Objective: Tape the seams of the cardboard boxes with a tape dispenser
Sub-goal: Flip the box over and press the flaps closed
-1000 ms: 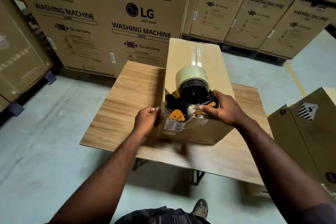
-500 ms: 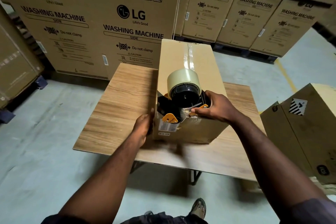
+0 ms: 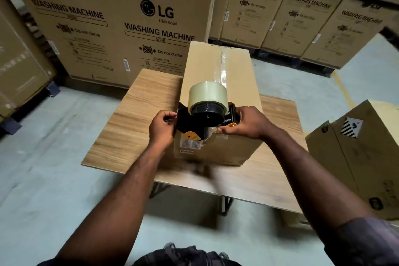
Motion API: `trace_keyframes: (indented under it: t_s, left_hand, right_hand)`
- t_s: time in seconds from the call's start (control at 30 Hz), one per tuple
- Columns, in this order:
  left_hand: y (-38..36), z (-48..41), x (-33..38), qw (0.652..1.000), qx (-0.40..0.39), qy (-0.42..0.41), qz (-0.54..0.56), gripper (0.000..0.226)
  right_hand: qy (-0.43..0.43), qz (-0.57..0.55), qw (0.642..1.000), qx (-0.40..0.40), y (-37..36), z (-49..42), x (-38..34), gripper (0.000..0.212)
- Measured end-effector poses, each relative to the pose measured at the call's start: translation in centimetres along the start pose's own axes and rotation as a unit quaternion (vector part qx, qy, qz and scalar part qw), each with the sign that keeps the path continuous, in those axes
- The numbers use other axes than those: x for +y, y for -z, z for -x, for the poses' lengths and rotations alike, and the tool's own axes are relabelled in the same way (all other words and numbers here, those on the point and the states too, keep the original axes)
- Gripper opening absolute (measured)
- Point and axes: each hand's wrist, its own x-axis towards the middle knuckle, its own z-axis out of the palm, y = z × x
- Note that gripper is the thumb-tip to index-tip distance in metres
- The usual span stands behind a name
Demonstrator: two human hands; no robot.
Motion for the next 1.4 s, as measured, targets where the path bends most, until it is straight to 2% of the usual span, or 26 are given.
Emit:
trace_keyframes:
  t_s: [0.2,0.3,0.33,0.4,0.47,0.5,0.57,0.67,0.73,0.83,1.0,1.13,1.2,1.3,1.4]
  left_hand:
    - [0.0,0.8,0.9,0.997,0.043,-0.038,-0.051,0.014]
    - [-1.5,3.0,1.8,0.974,0.077,-0.155,-0.145,0.021]
    - [-2.4,4.0,2.2,0.962,0.062,-0.205,-0.169,0.027]
    - [-4.4,5.8,2.6,0.940,-0.021,-0.266,-0.212,0.035]
    - [-5.8,7.0,1.8,0.908,-0.113,-0.259,-0.309,0.059]
    - [-6.1,7.5,1.5,0.880,-0.136,-0.264,-0.370,0.073]
    - [-5.7,7.4,0.9,0.838,-0.151,-0.288,-0.438,0.086]
    - [-4.8,6.7,0.8,0.821,-0.177,-0.290,-0.459,0.086]
    - [-4.7,6.4,0.5,0.822,-0.181,-0.306,-0.445,0.081]
    - [-4.8,6.3,0.1,0.831,-0.173,-0.307,-0.430,0.077]
    - [-7.1,8.1,1.2,0.843,-0.139,-0.280,-0.438,0.070]
    - [-12.6,11.1,3.4,0.809,-0.225,-0.291,-0.458,0.063]
    - [-13.8,12.0,3.4,0.819,-0.219,-0.276,-0.452,0.052]
    - [-13.4,11.7,2.3,0.851,-0.192,-0.277,-0.403,0.067]
    - [-13.0,11.1,2.0,0.859,-0.204,-0.287,-0.372,0.070]
  right_hand:
    - [-0.019,0.004,0.999,0.028,2.5,2.9,5.2,0.029]
    - [-0.011,-0.008,0.999,0.030,3.1,4.1,7.4,0.032]
    - [-0.006,-0.010,0.999,0.033,3.2,4.2,7.8,0.032]
    - [0.003,-0.020,0.999,0.036,3.0,4.2,8.2,0.028]
    - [0.007,-0.026,0.999,0.035,2.9,4.0,8.3,0.023]
    - [0.009,-0.027,0.999,0.031,2.9,4.1,8.6,0.022]
    - [0.012,-0.034,0.999,0.025,3.0,4.3,8.8,0.026]
    - [0.004,-0.052,0.998,0.029,3.6,4.9,9.5,0.025]
    - [-0.003,-0.057,0.998,0.036,4.6,5.7,10.7,0.020]
    - [-0.013,-0.075,0.996,0.050,6.1,7.7,13.6,0.024]
    - [-0.024,-0.102,0.992,0.070,5.4,9.0,15.9,0.018]
    - [-0.027,-0.130,0.987,0.088,4.6,8.7,16.4,0.017]
    - [-0.025,-0.138,0.986,0.087,4.5,8.9,16.6,0.020]
    - [-0.023,-0.132,0.987,0.091,4.3,9.2,16.7,0.025]
    - [-0.028,-0.141,0.985,0.099,3.8,9.6,17.3,0.020]
